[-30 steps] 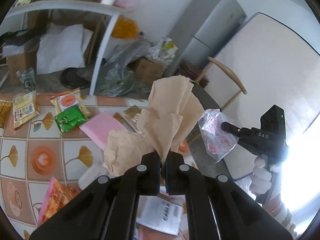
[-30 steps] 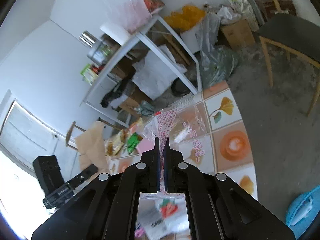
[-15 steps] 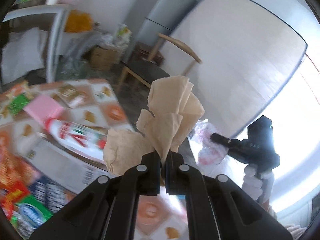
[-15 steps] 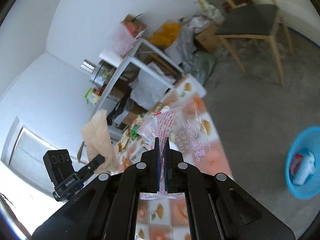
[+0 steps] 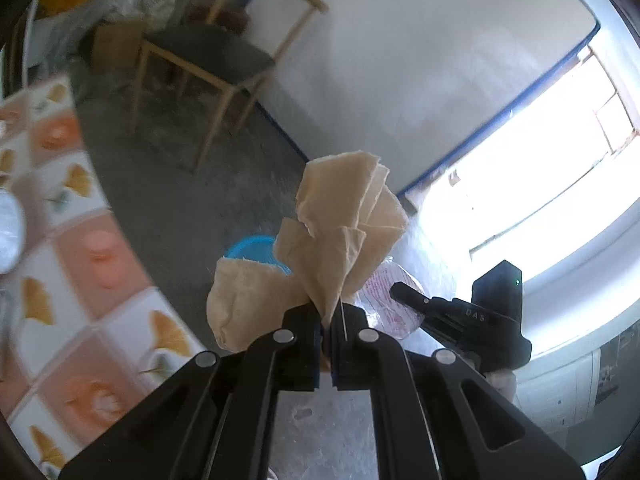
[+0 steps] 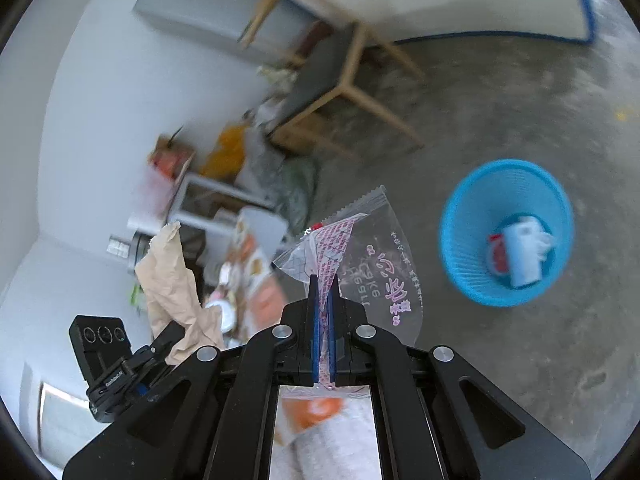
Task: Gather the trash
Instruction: 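Carry tissues and plastic bag to the blue wastebasket and open both tools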
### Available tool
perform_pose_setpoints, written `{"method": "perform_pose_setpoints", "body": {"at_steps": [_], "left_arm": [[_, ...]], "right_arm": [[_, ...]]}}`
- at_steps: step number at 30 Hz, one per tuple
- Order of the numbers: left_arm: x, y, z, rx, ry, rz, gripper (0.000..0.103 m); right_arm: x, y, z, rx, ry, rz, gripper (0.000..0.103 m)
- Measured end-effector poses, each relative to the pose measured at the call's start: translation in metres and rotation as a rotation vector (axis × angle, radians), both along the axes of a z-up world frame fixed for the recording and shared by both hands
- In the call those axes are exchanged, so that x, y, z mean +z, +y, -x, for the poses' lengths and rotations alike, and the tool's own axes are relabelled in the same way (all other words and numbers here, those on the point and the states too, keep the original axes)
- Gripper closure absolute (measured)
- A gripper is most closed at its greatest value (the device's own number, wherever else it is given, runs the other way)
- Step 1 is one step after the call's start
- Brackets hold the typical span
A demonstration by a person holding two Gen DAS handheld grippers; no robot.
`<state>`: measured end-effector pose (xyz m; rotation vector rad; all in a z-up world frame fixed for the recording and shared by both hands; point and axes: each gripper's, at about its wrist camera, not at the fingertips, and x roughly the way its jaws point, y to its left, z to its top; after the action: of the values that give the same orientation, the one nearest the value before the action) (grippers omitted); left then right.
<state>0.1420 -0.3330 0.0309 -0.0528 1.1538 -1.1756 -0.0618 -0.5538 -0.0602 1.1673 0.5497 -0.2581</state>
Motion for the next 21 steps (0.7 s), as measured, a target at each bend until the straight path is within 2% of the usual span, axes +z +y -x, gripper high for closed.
{"method": "perform_pose_setpoints", "body": {"at_steps": [7, 12, 19, 20, 21], "left_arm": [[-0.046, -0.084, 0.015, -0.054, 0.033, -0.145, 0.100], [-0.086, -0.137, 0.016, -0.065, 0.057, -0.249, 0.100], [-0.139, -0.187, 0.022, -0.077, 0.062, -0.356, 0.100], [-0.147, -0.192, 0.020, -0.078, 0.061, -0.370, 0.099], [-0.153, -0.198, 0.018, -0.084, 0.059, -0.385, 0.093]], "right_arm": [[-0.045, -0.031, 0.030, -0.094, 0.045, -0.051, 0.100], [-0.082, -0.045, 0.034, -0.129, 0.109, -0.060, 0.099], [-0.129, -0.071, 0.020, -0.173, 0.157, -0.108, 0.097], [-0.137, -0.075, 0.015, -0.180, 0.167, -0.114, 0.096], [-0.142, -0.077, 0.015, -0.187, 0.179, -0.114, 0.096]]}}
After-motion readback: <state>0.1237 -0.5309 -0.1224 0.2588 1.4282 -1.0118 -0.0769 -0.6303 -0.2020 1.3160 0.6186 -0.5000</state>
